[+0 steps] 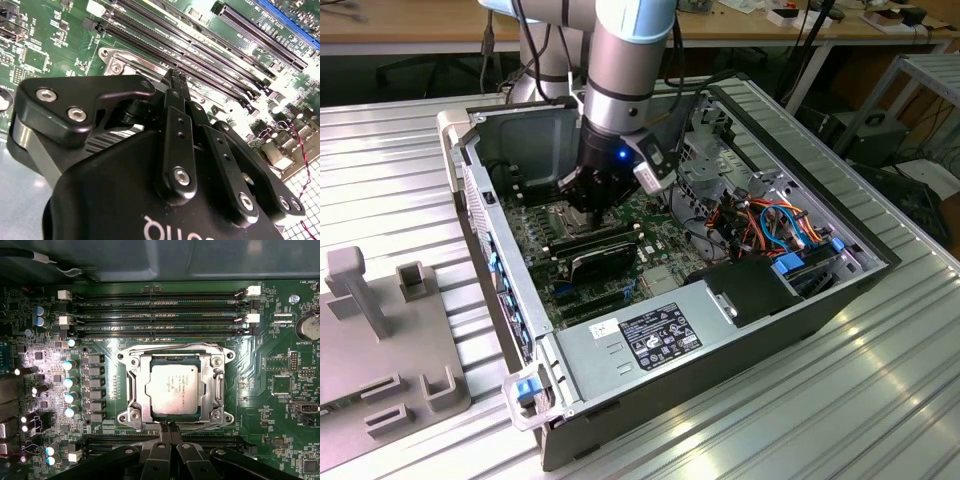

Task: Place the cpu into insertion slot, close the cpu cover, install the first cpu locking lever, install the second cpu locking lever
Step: 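Install the second cpu locking lever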

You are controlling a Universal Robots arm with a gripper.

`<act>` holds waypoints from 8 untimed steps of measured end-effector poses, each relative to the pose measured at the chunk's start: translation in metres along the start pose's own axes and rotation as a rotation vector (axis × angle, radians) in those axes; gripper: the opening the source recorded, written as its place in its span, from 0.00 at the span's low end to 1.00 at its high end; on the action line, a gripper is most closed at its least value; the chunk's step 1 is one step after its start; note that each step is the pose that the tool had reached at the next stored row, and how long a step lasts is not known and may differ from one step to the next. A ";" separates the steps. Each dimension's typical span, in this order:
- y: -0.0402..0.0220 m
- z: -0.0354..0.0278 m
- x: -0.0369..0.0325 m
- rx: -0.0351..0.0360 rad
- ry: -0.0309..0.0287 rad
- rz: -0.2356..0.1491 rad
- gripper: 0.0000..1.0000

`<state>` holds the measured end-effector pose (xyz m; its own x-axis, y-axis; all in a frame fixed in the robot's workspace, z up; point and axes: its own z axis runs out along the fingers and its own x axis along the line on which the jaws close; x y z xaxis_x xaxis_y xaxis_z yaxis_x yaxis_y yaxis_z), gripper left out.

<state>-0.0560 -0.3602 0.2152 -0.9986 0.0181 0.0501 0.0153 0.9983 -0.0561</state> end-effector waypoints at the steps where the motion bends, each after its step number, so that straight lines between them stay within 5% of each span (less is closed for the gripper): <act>1: 0.0000 0.0004 0.0005 0.0000 0.0001 0.000 0.11; 8: 0.0002 0.0035 0.0041 -0.0045 0.0000 0.000 0.11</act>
<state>-0.0602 -0.3601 0.2119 -0.9986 0.0180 0.0501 0.0154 0.9985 -0.0517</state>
